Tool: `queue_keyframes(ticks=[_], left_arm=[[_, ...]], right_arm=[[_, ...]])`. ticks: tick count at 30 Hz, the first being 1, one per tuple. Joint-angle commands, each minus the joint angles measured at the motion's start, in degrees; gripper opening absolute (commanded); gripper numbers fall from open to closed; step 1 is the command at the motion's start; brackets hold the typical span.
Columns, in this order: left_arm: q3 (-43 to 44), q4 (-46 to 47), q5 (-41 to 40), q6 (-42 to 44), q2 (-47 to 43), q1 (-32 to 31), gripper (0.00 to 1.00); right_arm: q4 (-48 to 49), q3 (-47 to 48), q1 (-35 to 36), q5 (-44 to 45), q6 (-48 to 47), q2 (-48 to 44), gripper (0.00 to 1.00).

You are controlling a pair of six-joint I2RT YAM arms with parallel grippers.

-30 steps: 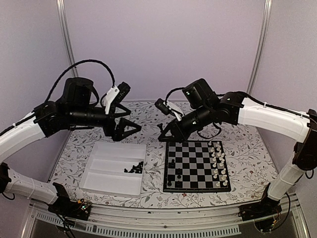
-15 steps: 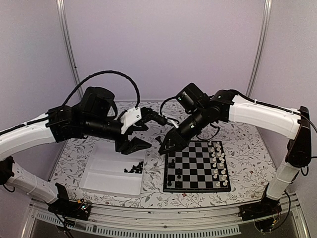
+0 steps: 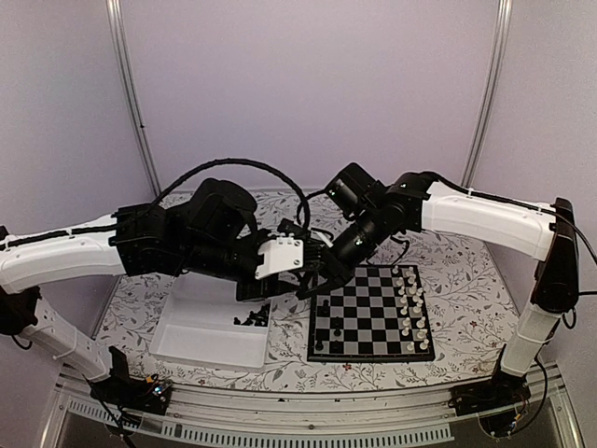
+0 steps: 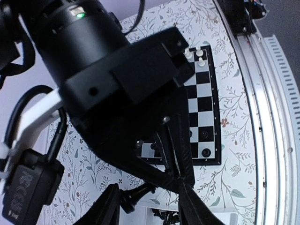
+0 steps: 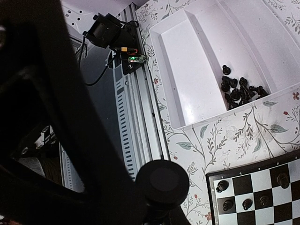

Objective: Set up the chess pieces on the board
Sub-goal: Place the chess piece on the chessboard.

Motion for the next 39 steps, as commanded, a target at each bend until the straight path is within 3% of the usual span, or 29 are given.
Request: queue_keyframes(ticks=[1,9,14,19,39], left_arm=[[2.78,-2.68,-3.74,2.4,2.03,-1.51,0.42],[3.95,-4.66,-6.67,4.67,4.19,-2.51,0.41],[3.66,-6.04,-9.48,7.81,4.22,-3.58,0.53],[3.2,-6.44,-11.35,9.48,4.18,-3.99,0.52],[2.44,-0.28,-23.7,14.44,8.8,-6.17,0.26]], right_arm=[[-0.77,1.75,0.16,-1.57,-1.67,0.38,0.04],[-1.41,1.24,0.25,-1.71,-2.33,0.18,0.05],[-1.56,0.25,0.23,-1.96,-2.62,-0.28,0.04],[-1.65,-0.25,0.19,-2.59,-2.77,-0.44,0.05],[-2.1,-0.56,0.52,-4.8,-3.04,-0.12,0.05]])
